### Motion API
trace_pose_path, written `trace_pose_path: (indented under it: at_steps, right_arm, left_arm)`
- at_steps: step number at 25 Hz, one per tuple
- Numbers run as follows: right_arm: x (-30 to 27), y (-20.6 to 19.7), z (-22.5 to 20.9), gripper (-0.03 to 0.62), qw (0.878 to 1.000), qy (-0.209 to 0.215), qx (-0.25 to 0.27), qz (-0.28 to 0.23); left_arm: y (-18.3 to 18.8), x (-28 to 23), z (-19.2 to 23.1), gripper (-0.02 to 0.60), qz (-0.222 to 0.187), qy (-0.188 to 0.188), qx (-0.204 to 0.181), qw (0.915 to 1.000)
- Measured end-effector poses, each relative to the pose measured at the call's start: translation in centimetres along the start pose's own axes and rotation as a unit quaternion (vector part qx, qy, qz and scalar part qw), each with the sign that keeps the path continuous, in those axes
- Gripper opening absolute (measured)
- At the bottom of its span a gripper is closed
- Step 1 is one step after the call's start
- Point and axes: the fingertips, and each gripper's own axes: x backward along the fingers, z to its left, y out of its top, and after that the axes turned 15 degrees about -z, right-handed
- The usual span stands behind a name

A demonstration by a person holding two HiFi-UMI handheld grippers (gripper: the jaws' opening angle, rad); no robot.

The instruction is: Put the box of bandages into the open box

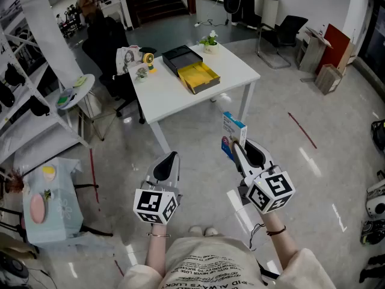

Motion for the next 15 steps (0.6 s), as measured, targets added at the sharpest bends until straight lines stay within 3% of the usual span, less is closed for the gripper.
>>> trace_pose_path:
  at_steps: [15]
  right_arm:
    - [0.0,-1.3,-1.6,0.092,1.000,0.000,-0.022,-0.002]
  left_arm:
    - [-1.6,-0.1,0.1,0.023,0.008,0.019,-0.009,0.9997]
